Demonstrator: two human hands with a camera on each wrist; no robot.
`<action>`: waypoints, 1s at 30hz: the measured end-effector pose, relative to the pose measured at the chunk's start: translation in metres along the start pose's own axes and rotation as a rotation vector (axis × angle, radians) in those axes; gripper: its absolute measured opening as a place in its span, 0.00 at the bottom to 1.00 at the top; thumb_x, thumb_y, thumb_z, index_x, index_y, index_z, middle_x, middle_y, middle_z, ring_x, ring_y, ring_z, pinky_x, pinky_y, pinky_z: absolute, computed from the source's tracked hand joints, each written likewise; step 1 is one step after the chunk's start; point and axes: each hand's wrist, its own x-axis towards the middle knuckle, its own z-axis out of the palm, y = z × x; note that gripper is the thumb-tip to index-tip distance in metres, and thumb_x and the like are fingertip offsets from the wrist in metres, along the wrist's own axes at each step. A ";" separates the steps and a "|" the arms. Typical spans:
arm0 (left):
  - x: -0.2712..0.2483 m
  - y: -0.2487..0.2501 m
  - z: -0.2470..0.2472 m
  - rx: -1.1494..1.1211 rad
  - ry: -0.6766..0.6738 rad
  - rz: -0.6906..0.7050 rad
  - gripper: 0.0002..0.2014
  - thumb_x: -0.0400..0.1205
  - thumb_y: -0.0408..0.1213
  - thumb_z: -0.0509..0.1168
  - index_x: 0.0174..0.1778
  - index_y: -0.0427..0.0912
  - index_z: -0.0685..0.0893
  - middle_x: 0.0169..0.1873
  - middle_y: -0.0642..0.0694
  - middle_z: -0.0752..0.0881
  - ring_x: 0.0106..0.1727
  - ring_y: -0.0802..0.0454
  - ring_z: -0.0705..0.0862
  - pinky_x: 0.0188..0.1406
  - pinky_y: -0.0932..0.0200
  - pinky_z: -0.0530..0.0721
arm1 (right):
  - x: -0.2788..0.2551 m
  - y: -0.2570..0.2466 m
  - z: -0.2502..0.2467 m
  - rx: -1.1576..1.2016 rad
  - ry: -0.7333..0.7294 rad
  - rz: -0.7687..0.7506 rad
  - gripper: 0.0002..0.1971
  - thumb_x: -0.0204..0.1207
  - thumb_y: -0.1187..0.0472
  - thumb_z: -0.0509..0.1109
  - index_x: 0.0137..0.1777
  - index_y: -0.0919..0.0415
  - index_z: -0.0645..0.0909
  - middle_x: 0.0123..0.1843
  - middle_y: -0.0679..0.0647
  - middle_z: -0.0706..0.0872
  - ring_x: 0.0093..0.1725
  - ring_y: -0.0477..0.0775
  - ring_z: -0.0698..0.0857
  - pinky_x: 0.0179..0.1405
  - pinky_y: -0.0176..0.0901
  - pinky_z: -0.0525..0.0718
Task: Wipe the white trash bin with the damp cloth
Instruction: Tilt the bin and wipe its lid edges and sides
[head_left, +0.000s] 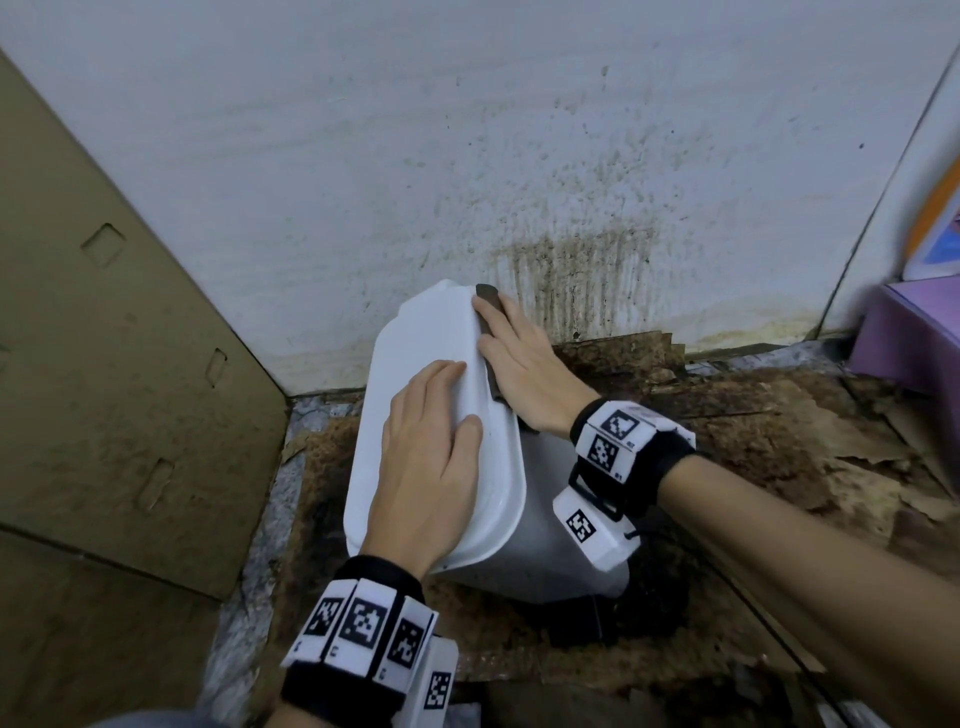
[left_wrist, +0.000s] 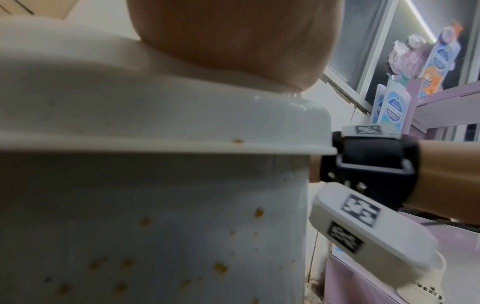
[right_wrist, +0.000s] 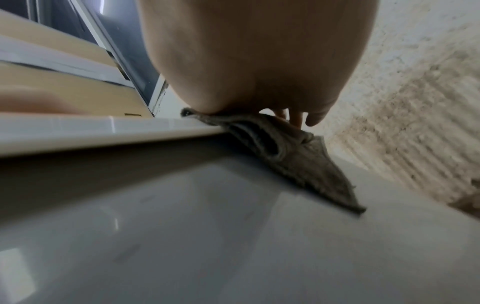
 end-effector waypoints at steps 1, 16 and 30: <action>0.000 0.001 0.001 -0.003 0.000 0.001 0.25 0.86 0.46 0.52 0.80 0.50 0.70 0.77 0.57 0.71 0.78 0.60 0.64 0.79 0.63 0.58 | -0.011 -0.006 -0.002 0.004 -0.005 -0.006 0.27 0.91 0.54 0.48 0.88 0.60 0.58 0.91 0.55 0.51 0.90 0.57 0.49 0.89 0.53 0.48; -0.003 -0.009 0.001 -0.016 0.029 0.002 0.27 0.85 0.46 0.49 0.81 0.49 0.69 0.78 0.55 0.71 0.79 0.58 0.66 0.79 0.63 0.59 | -0.131 -0.052 0.044 0.232 0.178 0.040 0.26 0.93 0.55 0.46 0.89 0.39 0.49 0.88 0.27 0.47 0.83 0.26 0.46 0.76 0.18 0.44; -0.002 -0.011 -0.003 -0.016 0.034 -0.007 0.25 0.85 0.44 0.51 0.80 0.49 0.70 0.77 0.55 0.72 0.79 0.56 0.66 0.82 0.55 0.61 | -0.074 -0.030 0.020 0.488 -0.067 0.079 0.25 0.94 0.56 0.43 0.85 0.37 0.41 0.89 0.34 0.38 0.85 0.29 0.37 0.80 0.20 0.40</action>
